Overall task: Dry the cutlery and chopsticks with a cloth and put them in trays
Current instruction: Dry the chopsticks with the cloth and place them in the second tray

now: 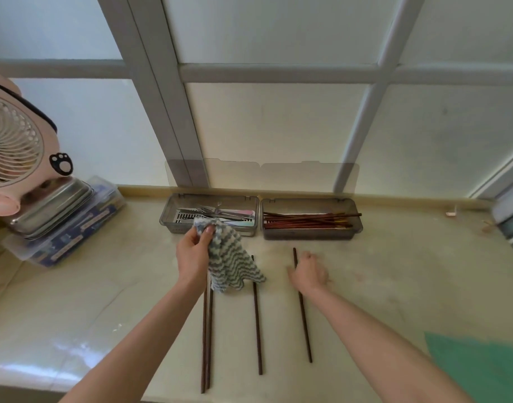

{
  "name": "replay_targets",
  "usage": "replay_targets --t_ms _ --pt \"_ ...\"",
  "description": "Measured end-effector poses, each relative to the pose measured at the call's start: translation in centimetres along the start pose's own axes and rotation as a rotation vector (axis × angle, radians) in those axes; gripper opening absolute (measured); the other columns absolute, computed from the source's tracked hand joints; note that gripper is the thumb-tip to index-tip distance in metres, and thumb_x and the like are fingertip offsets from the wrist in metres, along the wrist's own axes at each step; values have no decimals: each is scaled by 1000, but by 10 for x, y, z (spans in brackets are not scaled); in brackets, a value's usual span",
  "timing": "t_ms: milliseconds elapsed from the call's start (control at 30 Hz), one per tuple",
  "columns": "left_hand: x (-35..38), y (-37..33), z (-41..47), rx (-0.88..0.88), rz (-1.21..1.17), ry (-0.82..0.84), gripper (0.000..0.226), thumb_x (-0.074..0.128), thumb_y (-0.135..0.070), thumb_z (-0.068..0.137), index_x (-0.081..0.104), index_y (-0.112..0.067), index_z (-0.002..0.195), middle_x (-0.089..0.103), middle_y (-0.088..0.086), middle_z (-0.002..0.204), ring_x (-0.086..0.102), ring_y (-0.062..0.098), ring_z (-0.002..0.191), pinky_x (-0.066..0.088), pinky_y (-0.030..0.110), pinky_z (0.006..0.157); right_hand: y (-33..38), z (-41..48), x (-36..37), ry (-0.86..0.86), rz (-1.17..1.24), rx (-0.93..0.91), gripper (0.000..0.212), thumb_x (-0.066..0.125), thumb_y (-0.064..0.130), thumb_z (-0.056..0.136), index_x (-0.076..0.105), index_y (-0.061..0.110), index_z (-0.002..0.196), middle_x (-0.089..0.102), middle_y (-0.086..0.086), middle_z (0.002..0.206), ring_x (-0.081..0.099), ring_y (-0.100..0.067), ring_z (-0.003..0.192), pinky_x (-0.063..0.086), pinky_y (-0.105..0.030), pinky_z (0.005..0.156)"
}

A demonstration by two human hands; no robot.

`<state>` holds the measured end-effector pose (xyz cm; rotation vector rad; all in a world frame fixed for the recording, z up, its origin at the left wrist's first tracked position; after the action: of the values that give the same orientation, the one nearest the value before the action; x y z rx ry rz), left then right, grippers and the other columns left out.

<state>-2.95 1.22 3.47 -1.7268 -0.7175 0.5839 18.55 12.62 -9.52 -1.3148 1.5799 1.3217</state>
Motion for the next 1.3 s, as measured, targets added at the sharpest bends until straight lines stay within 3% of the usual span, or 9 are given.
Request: replay_targets --t_ms 100,333,433,567,900,1100,1167,1200,1300 --pt "-9 -1 1 49 -37 -91 14 51 -22 95 62 -14 92 65 3 90 61 19 89 50 33 79 3 -14 17 76 8 58 32 53 23 92 50 7 120 56 -11 122 62 -28 103 48 -32 80" --pt "-29 -8 6 102 -103 -223 22 49 -27 96 59 -22 77 63 1 86 58 20 91 49 40 84 43 -24 24 255 366 119 18 61 21 85 66 4 90 69 -7 76 68 -22 70 54 -27 63" --pt "-37 -4 5 101 -98 -222 21 50 -27 96 61 -20 79 64 2 87 59 21 91 50 42 85 66 -33 38 271 343 86 15 57 15 87 61 3 96 69 -12 93 68 -25 75 53 -24 57" --pt "-44 0 1 90 -87 -188 23 49 -24 96 61 -19 77 64 2 84 59 21 89 49 40 81 79 -41 53 226 255 38 24 49 5 92 53 0 115 62 -14 116 62 -31 106 49 -32 82" --pt "-52 4 0 73 -85 -153 19 51 -23 95 63 -17 82 65 2 85 60 19 89 50 40 84 79 -44 54 235 269 36 22 56 9 87 62 0 106 64 -16 110 63 -33 100 50 -33 75" --pt "-50 3 1 59 -99 -128 19 51 -23 95 62 -15 81 65 0 82 60 16 84 50 36 80 69 -37 53 287 405 75 10 63 7 85 59 7 76 66 -11 79 67 -23 61 58 -32 60" --pt "-49 5 1 53 -96 -122 22 52 -23 95 61 -16 77 64 0 81 59 16 83 50 38 81 72 -35 40 258 411 -5 13 64 9 83 57 10 73 64 -10 78 64 -23 61 56 -31 61" --pt "-50 6 1 51 -95 -128 23 52 -24 95 61 -17 76 64 0 81 59 17 83 50 39 82 75 -34 33 234 378 -101 5 64 13 82 60 11 79 65 -10 84 65 -25 72 53 -31 65" --pt "-56 4 4 73 -122 -211 24 51 -27 95 59 -19 74 62 -3 81 58 16 84 49 38 83 95 -50 14 360 90 -493 20 61 22 79 63 18 98 66 -7 98 60 -26 90 44 -29 70"
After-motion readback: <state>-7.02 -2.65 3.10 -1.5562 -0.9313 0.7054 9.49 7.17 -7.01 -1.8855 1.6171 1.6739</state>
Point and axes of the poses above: each hand's wrist, its own z-axis towards the middle knuckle, its own x-axis out of the palm, y = z × x, the point moved 5 cm from there along z, towards the middle knuckle
